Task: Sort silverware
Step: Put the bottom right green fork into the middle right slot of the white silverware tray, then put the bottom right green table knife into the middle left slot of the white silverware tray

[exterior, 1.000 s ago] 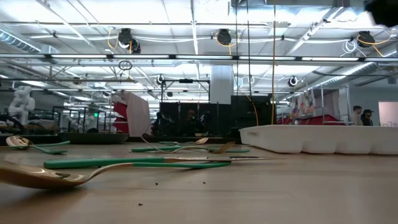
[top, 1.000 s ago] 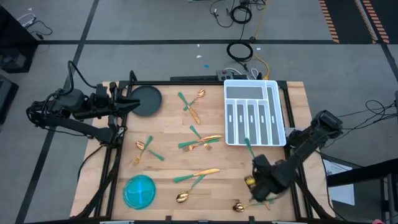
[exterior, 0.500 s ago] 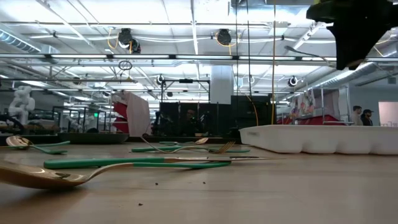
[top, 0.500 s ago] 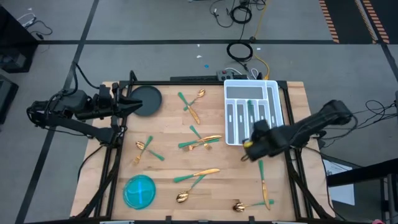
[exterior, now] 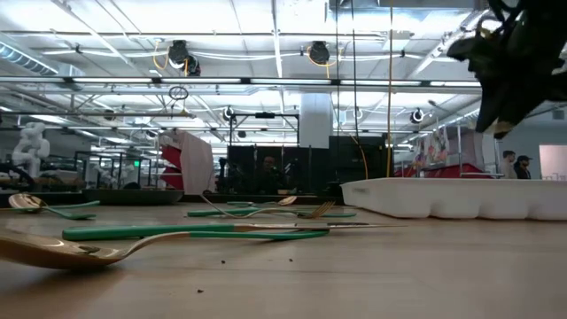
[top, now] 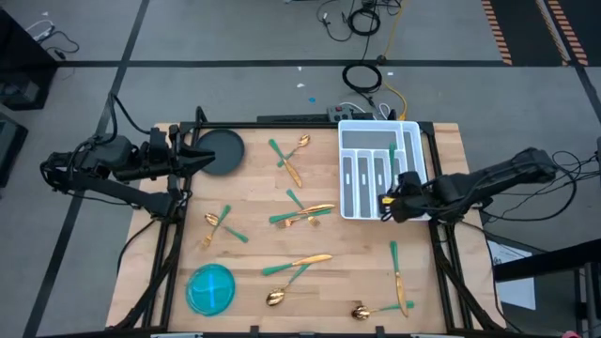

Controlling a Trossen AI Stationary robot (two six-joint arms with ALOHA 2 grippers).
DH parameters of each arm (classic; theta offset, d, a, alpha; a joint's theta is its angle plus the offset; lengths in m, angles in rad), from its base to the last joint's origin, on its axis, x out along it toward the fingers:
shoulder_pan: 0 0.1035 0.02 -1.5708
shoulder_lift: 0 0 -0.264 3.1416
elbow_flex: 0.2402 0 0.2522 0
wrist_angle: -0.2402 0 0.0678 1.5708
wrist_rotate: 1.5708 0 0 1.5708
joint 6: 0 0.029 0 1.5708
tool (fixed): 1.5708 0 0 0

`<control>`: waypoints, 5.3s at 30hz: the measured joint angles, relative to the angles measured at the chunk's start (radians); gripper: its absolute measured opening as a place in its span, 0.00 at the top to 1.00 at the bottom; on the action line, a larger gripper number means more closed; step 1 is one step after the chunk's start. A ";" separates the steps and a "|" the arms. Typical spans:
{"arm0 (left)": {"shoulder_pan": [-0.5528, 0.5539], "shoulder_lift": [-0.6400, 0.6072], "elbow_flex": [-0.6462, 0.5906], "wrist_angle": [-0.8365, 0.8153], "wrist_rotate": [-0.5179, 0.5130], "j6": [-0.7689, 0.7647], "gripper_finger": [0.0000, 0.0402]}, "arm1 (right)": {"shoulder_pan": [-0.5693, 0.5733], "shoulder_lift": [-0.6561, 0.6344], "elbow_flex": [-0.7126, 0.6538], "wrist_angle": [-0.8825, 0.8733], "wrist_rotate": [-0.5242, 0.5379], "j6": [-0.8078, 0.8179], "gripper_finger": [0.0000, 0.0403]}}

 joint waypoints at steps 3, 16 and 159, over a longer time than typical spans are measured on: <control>0.000 0.000 0.000 0.000 0.000 0.000 0.83 | -0.031 -0.005 -0.030 0.020 -0.037 -0.009 0.91; 0.000 0.007 0.000 -0.003 0.000 0.002 0.83 | -0.232 0.036 -0.041 0.131 -0.081 -0.258 0.91; 0.000 0.006 0.000 -0.014 0.001 0.001 0.83 | 0.576 0.658 0.187 0.170 -0.446 0.562 0.44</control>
